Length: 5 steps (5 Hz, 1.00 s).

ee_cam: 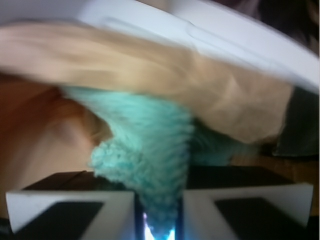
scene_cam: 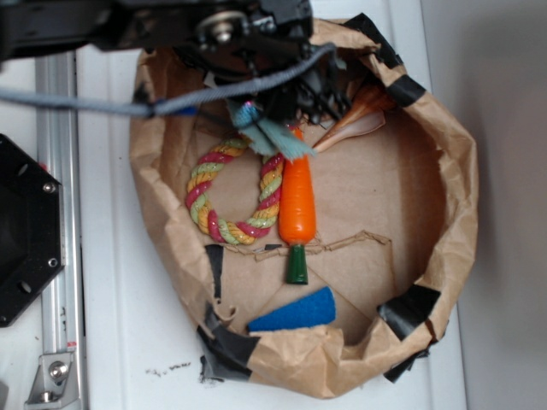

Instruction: Grab the blue cloth.

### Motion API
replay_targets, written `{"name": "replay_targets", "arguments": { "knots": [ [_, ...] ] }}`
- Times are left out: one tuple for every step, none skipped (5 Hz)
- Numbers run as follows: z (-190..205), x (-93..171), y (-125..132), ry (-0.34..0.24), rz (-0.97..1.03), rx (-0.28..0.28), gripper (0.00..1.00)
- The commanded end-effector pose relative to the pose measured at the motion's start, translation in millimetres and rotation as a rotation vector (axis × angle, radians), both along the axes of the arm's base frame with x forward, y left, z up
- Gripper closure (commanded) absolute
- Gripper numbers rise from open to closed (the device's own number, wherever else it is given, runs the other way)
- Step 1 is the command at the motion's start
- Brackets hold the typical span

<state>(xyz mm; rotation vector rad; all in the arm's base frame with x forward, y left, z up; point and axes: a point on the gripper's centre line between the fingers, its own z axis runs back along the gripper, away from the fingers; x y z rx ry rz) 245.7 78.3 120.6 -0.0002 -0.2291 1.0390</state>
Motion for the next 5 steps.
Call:
{"name": "replay_targets", "arguments": {
  "knots": [
    [21, -1, -6, -0.009, -0.359, -0.104, 1.0],
    [25, -1, -28, 0.082, -0.595, -0.269, 1.0],
    [30, -8, -41, 0.062, -0.679, -0.17, 1.0],
    [37, -1, -42, -0.004, -0.616, -0.091, 1.0],
    [36, 4, -36, -0.022, -0.554, -0.031, 1.0]
  ]
}}
